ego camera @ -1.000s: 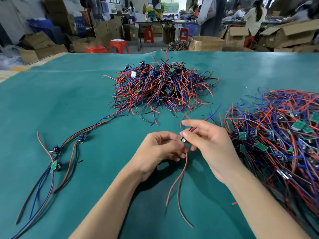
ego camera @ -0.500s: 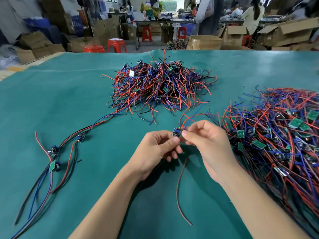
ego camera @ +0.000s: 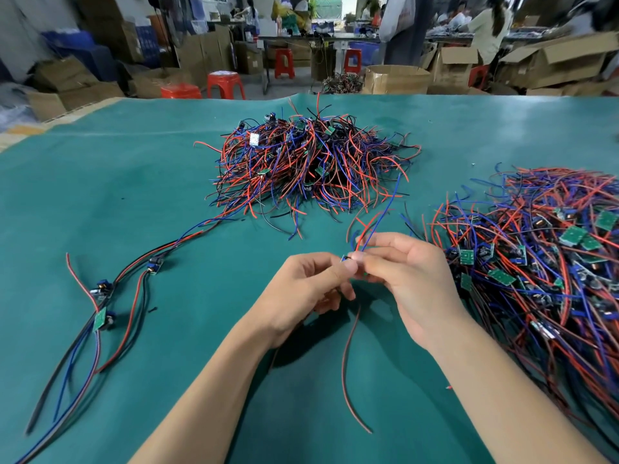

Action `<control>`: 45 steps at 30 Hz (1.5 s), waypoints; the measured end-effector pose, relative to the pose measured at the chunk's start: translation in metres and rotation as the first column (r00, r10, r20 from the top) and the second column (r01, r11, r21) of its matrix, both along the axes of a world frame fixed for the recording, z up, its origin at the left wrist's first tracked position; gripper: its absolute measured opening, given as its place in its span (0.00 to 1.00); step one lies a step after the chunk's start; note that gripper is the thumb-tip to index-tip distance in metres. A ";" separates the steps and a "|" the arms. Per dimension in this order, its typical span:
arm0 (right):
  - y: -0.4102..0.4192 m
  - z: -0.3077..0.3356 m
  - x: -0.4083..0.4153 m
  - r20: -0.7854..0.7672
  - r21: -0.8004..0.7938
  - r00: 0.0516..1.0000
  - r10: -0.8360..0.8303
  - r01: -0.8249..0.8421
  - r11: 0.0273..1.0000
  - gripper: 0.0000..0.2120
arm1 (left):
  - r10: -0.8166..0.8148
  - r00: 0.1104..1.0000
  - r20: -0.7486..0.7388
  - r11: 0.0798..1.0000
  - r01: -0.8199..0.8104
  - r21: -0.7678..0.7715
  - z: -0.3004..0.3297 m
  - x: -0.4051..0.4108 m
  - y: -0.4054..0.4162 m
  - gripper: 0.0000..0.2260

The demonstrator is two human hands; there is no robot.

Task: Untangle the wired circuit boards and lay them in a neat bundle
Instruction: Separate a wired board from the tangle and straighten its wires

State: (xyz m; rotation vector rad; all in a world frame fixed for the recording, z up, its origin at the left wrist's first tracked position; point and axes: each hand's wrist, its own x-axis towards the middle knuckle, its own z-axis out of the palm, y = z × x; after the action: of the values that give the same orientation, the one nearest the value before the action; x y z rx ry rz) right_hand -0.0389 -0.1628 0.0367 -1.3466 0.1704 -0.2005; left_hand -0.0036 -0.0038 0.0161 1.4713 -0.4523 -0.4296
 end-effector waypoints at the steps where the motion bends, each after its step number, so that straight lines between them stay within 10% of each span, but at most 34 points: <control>1: 0.000 0.000 0.000 0.000 -0.045 1.000 -0.011 0.011 0.999 0.08 | 0.023 1.000 0.020 1.000 -0.024 0.016 -0.001 0.000 -0.001 0.12; 8: 0.001 -0.003 -0.003 0.127 -0.316 0.991 -0.038 0.077 0.946 0.07 | 0.144 0.971 -0.192 0.970 -0.177 -0.168 -0.002 0.005 -0.002 0.14; 12: 0.006 -0.004 -0.006 0.164 -0.679 0.968 0.189 -0.028 0.734 0.13 | 0.113 0.963 -0.243 0.961 -0.168 -0.220 -0.002 0.007 0.000 0.15; 19: -0.001 -0.005 0.001 0.055 -0.333 0.998 -0.039 0.055 0.941 0.01 | -0.029 0.983 -0.179 0.979 -0.008 -0.203 -0.001 0.005 0.004 0.09; 30: -0.008 -0.004 0.003 -0.153 0.081 0.984 0.087 -0.075 0.994 0.11 | -0.109 0.994 -0.009 0.993 0.109 -0.048 -0.003 0.002 0.004 0.13; 39: -0.013 -0.008 0.010 0.005 -0.183 0.990 -0.140 0.138 0.973 0.06 | -0.204 0.979 0.002 0.979 0.205 -0.012 -0.001 0.003 0.005 0.11; 45: -0.044 -0.012 0.019 0.268 -0.484 0.886 -0.377 0.463 0.743 0.08 | -0.244 0.970 0.021 0.969 0.243 0.052 0.001 0.001 0.004 0.11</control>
State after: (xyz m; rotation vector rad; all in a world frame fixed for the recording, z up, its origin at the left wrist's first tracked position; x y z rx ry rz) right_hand -0.0195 -0.2066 0.0248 -1.8350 0.3063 -0.7879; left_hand -0.0024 0.0003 0.0171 1.4758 -0.6520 -0.6200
